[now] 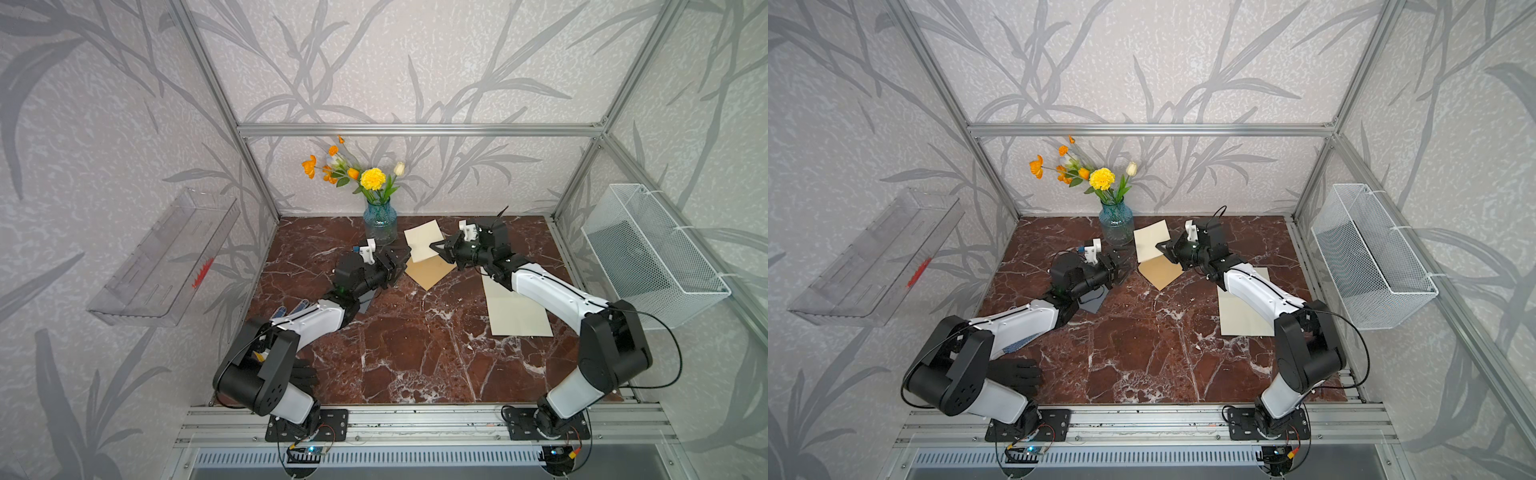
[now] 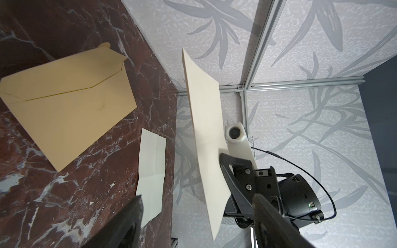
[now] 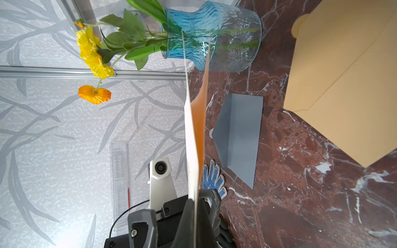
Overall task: Fold the letter paper in half and place it into the envelope
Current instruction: Fold the letter paper.
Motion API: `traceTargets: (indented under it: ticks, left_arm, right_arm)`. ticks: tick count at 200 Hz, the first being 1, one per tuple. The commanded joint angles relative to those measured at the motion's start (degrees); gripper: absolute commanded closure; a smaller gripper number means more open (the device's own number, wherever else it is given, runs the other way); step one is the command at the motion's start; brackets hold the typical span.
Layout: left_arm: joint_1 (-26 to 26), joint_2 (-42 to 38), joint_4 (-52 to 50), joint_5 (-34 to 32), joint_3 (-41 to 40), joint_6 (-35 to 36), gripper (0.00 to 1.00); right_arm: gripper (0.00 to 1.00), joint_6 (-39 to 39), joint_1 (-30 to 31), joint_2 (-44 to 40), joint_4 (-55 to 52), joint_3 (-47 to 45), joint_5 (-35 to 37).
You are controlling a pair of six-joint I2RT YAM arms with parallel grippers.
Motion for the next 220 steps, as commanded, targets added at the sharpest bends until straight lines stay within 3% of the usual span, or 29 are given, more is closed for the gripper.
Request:
traceTargets:
  ticks: [1, 32, 73, 100, 182, 220]
  left_arm:
    - [0.1, 1.3, 0.8, 5.7, 1.2, 0.7, 0.20]
    - [0.2, 3.2, 4.4, 7.5, 1.1, -0.9, 0.26]
    - [0.2, 3.7, 5.0, 7.6, 0.5, -0.9, 0.46]
    - [0.3, 3.9, 6.1, 7.1, 0.1, -1.3, 0.54]
    - [0.7, 5.9, 11.1, 8.3, -0.3, -2.3, 0.66]
    - [0.7, 6.3, 12.0, 9.1, -0.8, -2.6, 0.80]
  right_arm:
    - [1.00, 0.5, 0.0, 1.6, 3.4, 1.8, -3.1]
    - [1.00, 1.2, 0.0, 1.8, 4.8, 1.1, -4.2]
    - [1.00, 1.3, 0.0, 1.4, 5.6, 0.2, -4.9]
    - [1.00, 1.7, 0.0, 1.2, 6.6, -0.6, -5.3]
    - [1.00, 2.4, 0.0, 0.7, 7.9, -2.5, -7.5]
    - [1.00, 2.1, 0.0, 0.8, 7.7, -1.9, -7.4]
